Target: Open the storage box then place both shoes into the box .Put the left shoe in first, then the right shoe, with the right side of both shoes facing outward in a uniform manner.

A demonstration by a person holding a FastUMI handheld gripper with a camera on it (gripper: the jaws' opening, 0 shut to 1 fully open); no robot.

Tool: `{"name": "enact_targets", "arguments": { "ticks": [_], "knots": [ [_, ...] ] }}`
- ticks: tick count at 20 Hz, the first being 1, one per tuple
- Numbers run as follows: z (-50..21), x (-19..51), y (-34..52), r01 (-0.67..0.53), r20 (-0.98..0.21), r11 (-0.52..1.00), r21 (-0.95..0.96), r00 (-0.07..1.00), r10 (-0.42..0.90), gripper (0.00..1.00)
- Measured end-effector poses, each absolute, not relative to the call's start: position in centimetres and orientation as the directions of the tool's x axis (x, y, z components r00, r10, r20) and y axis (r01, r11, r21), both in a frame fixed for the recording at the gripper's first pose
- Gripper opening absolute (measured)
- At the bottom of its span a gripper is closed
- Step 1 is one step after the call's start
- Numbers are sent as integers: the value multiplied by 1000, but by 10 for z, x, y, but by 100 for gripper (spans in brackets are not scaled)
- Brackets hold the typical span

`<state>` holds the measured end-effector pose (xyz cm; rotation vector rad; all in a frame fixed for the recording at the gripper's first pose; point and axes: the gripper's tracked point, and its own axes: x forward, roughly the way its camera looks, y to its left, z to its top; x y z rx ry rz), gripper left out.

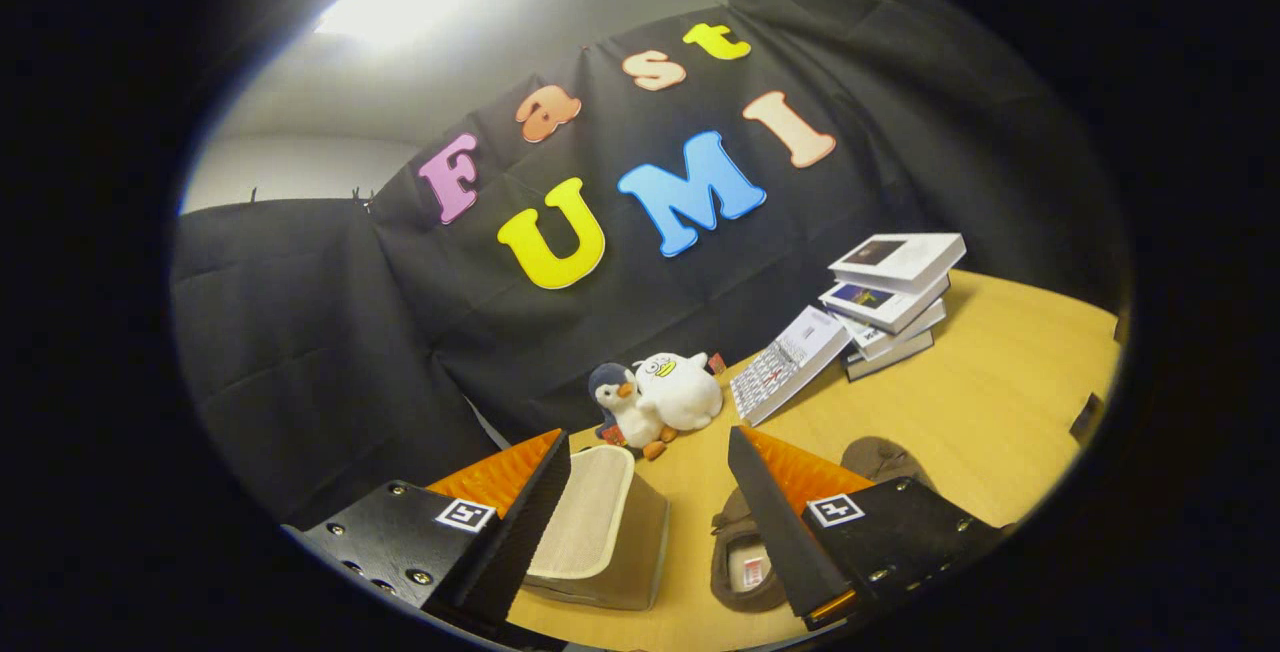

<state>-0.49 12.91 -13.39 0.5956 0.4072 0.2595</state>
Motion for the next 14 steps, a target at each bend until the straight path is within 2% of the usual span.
{"name": "enact_targets", "arguments": {
  "ticks": [7,14],
  "knots": [
    [-185,-17,173,-12,-354,598,802,796,491,97],
    [-221,-29,213,109,-360,410,905,710,605,97]
  ]
}}
